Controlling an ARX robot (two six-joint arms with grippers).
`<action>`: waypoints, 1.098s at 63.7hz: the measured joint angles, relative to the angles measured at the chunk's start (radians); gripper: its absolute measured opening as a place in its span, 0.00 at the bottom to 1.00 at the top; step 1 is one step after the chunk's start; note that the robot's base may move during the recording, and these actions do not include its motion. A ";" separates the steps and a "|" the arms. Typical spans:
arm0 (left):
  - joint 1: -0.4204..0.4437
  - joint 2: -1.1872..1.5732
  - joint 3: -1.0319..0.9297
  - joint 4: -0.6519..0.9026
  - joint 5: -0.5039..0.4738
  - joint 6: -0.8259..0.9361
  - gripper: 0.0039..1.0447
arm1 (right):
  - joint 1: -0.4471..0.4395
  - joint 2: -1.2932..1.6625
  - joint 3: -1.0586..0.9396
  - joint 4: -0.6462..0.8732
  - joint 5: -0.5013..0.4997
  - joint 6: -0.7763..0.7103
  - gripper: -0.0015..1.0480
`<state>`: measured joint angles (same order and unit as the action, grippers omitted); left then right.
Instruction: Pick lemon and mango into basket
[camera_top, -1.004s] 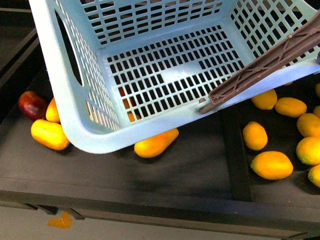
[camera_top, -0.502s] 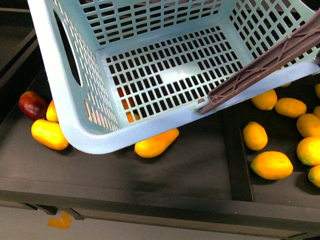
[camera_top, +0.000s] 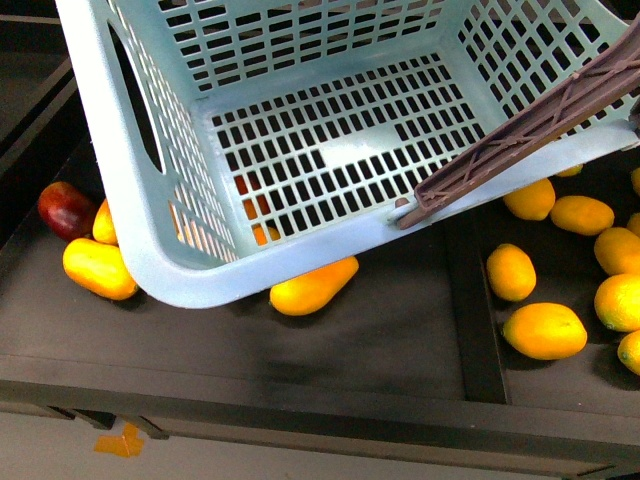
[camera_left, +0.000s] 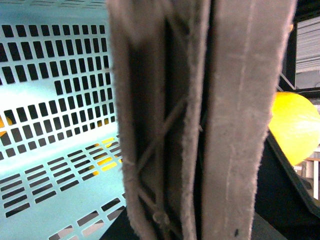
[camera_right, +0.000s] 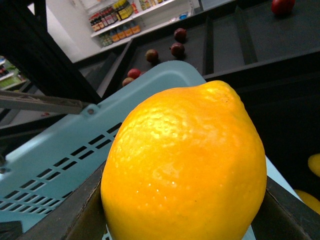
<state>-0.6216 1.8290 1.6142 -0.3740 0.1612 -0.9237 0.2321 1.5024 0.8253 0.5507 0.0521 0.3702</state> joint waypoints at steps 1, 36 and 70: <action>0.000 0.000 0.000 0.000 0.000 0.000 0.16 | 0.003 0.014 0.005 0.000 0.006 -0.001 0.62; 0.000 0.006 0.000 0.000 -0.002 0.005 0.16 | -0.169 -0.375 -0.294 0.048 0.027 -0.171 0.76; -0.002 0.006 0.000 0.000 -0.001 0.000 0.16 | -0.230 -0.694 -0.671 0.096 -0.051 -0.365 0.02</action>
<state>-0.6231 1.8347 1.6142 -0.3744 0.1604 -0.9241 0.0021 0.8089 0.1539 0.6464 0.0010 0.0055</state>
